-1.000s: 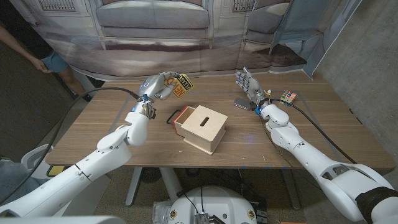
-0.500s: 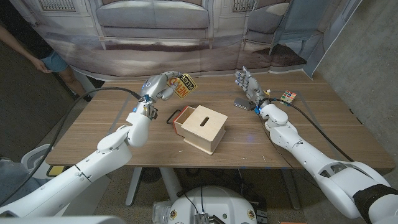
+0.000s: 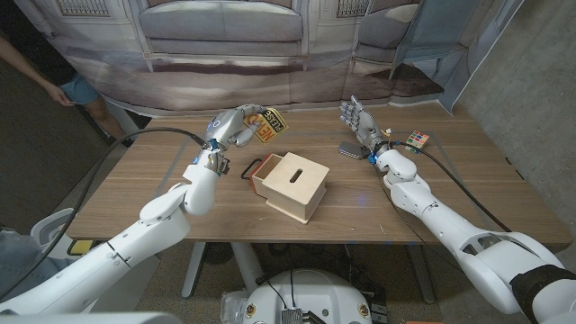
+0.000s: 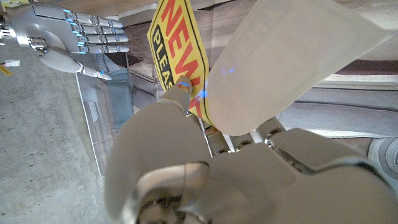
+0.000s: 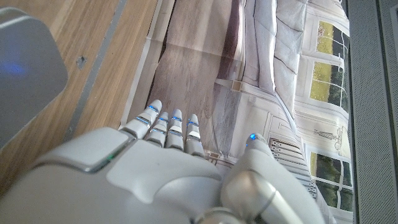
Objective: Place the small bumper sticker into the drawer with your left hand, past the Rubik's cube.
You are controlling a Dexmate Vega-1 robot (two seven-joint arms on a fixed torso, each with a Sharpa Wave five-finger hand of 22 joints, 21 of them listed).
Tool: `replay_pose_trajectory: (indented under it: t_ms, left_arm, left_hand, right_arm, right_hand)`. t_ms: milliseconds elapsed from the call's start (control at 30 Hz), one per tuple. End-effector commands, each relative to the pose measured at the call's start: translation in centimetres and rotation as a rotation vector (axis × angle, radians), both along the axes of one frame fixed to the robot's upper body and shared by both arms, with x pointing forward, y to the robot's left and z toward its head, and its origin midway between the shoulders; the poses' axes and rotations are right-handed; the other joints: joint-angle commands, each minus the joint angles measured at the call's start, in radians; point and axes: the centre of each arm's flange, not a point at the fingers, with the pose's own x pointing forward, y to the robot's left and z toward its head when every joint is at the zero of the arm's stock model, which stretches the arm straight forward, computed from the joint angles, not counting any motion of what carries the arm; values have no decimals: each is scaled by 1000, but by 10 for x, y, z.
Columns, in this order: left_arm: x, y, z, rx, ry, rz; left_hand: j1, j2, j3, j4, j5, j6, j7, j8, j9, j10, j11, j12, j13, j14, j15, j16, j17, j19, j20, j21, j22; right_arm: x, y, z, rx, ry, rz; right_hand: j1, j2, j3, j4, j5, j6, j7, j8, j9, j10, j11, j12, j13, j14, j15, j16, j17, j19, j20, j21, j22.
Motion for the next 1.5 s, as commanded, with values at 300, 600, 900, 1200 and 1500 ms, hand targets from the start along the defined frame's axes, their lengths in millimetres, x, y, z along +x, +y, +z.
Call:
replay_pose_trajectory:
  t_ms: [300, 600, 900, 1200, 1500]
  left_arm:
    - [-11, -9, -9, 23, -2, -38]
    - [-18, -11, -13, 30, -5, -40]
    - [-24, -13, -18, 43, 1, -45]
    - [-29, -19, -21, 74, -8, -38]
    - [-29, -28, -25, 96, -4, -59]
  left_hand:
    - [-7, 2, 0, 0, 2, 7, -2, -3, 3, 7, -3, -1, 2, 7, -109, 0, 5, -2, -2, 6, 2]
    - [-7, 2, 0, 0, 2, 8, 0, -4, 3, 7, -4, -2, 2, 9, -107, 0, 5, -4, -1, 6, 2]
    - [-8, 1, 0, -1, 2, 9, -2, -5, 3, 8, -2, -2, 2, 6, -107, -1, 5, -5, -1, 6, 1]
    - [-8, 2, 0, -1, 2, 9, -2, -5, 4, 7, -4, -2, 2, 7, -107, -1, 5, -5, -2, 6, 1]
    - [-8, 2, 0, -1, 2, 10, -4, -6, 4, 7, -5, -3, 2, 5, -107, -2, 5, -5, -2, 7, 1]
  right_arm:
    - [-4, 0, -1, -4, -3, -1]
    - [-5, 2, -1, -11, -3, 1]
    - [-6, 4, -2, -13, -3, 7]
    - [-4, 3, -2, 1, -2, 10]
    - [-1, 5, 0, -2, -5, 16]
  right_hand:
    - [-2, 10, -2, -2, 1, 9, 1, 1, 4, 7, -5, -5, 2, 12, 1, -2, 4, 7, -3, 0, 2]
    - [-2, 10, -2, -2, 1, 9, 2, 1, 4, 7, -3, -5, 2, 13, 1, -2, 4, 7, -3, 0, 2]
    - [-2, 11, -3, -3, 1, 9, 1, 1, 4, 7, -4, -5, 2, 13, 1, -2, 4, 6, -2, 0, 2]
    - [-2, 11, -3, -3, 1, 9, 2, 1, 4, 7, -4, -5, 2, 13, 0, -2, 4, 6, -2, 0, 2]
    - [-1, 11, -3, -3, 1, 9, 1, 1, 4, 7, -3, -5, 2, 13, 0, -2, 4, 6, -2, 0, 2]
